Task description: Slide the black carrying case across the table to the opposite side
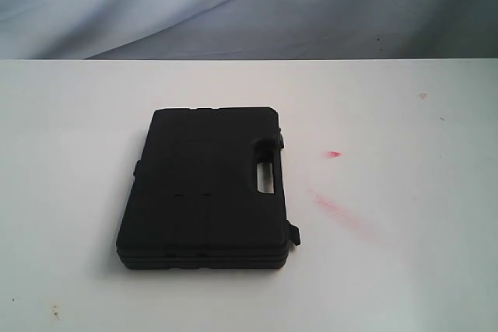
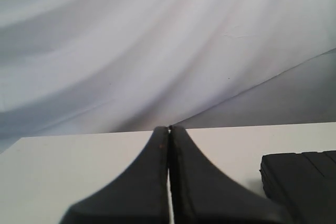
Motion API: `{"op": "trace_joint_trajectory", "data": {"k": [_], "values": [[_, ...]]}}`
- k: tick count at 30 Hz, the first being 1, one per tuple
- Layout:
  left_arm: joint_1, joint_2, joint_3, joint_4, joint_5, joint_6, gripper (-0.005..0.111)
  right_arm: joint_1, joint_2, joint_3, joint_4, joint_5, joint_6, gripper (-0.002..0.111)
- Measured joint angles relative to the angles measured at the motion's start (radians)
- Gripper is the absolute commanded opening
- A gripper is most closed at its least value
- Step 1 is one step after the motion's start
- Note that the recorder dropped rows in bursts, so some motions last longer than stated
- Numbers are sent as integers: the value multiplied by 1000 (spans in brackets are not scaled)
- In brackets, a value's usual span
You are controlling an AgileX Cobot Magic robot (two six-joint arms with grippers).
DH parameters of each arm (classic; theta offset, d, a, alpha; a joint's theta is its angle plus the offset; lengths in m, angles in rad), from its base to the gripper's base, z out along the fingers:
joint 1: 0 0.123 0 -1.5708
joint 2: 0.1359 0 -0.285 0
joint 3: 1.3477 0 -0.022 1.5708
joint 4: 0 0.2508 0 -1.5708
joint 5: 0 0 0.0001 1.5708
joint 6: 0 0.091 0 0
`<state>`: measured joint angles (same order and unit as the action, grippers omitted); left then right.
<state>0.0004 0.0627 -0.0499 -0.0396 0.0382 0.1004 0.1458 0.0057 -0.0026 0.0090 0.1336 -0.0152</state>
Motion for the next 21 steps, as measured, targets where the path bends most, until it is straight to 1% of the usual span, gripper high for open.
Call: {"op": "trace_joint_trajectory", "data": {"k": [4,11,17,21], "values": [[0,0,44,0,-65,0,0,0,0,0,0,0,0,0],[0,0,45,0,-111,0,0,0,0,0,0,0,0,0],[0,0,45,-1,-62,0,0,0,0,0,0,0,0,0],[0,0,45,-1,29,0,0,0,0,0,0,0,0,0]]}}
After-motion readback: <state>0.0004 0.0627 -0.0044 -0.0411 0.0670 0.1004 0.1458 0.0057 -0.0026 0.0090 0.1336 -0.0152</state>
